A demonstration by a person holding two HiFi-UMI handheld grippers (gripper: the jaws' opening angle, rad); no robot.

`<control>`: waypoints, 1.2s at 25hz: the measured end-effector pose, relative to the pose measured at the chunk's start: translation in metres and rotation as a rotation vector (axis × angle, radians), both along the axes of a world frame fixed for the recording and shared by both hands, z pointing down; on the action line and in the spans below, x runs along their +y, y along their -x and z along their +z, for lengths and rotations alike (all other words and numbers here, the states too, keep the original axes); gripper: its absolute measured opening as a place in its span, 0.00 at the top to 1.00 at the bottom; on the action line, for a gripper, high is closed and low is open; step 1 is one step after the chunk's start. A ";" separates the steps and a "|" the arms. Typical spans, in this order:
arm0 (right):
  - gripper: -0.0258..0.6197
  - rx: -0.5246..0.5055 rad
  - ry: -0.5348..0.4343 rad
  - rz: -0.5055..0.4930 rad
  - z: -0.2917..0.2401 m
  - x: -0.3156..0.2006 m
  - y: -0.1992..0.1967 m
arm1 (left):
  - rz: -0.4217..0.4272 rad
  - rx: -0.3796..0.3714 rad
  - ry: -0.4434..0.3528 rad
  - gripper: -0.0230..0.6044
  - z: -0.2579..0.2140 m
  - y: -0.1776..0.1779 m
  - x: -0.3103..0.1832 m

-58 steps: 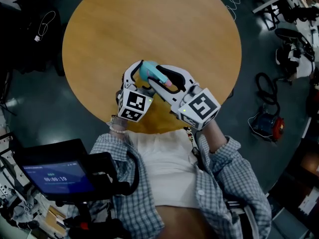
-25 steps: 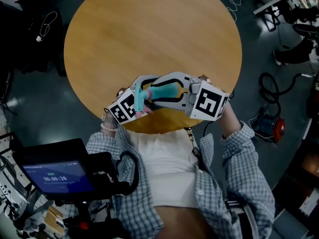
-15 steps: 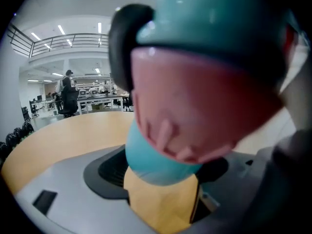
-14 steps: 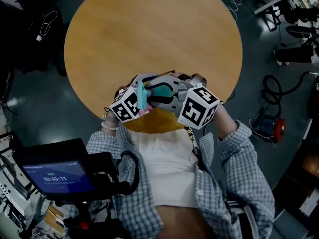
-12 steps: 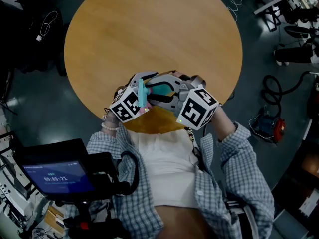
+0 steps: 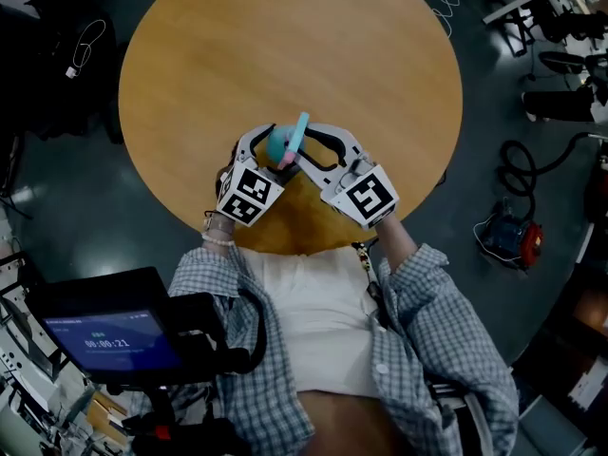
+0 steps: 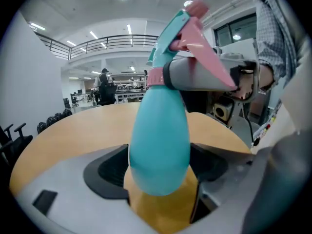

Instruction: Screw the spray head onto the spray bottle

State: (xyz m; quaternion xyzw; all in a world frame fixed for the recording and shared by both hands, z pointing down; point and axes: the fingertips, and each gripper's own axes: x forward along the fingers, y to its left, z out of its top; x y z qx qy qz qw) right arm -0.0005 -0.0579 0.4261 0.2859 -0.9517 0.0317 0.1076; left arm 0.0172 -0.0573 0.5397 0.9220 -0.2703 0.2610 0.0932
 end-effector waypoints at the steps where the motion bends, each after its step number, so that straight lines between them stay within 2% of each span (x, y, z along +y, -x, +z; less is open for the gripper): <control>1: 0.77 -0.008 0.005 0.013 0.005 -0.002 -0.002 | 0.000 -0.003 -0.002 0.33 0.004 0.000 0.000; 7: 0.77 0.057 -0.012 -0.007 0.025 0.006 0.004 | 0.038 -0.045 -0.040 0.33 0.016 -0.006 0.007; 11: 0.77 0.097 -0.049 -0.046 0.025 0.016 0.012 | 0.036 -0.050 -0.054 0.32 0.018 -0.006 0.010; 16: 0.77 0.121 -0.041 -0.073 0.026 0.021 0.011 | 0.038 -0.042 -0.052 0.32 0.019 -0.005 0.012; 20: 0.74 0.154 0.005 -0.101 0.033 0.022 0.012 | 0.021 -0.039 -0.055 0.32 0.019 -0.001 0.010; 24: 0.62 0.153 0.080 -0.114 0.045 0.022 0.012 | -0.004 -0.014 -0.049 0.32 0.018 0.002 0.006; 26: 0.59 0.138 0.120 -0.104 0.051 0.021 0.011 | -0.013 0.000 -0.037 0.32 0.019 0.004 0.006; 30: 0.58 0.104 0.190 -0.039 0.063 0.016 -0.004 | -0.016 -0.009 -0.006 0.32 0.028 0.014 0.013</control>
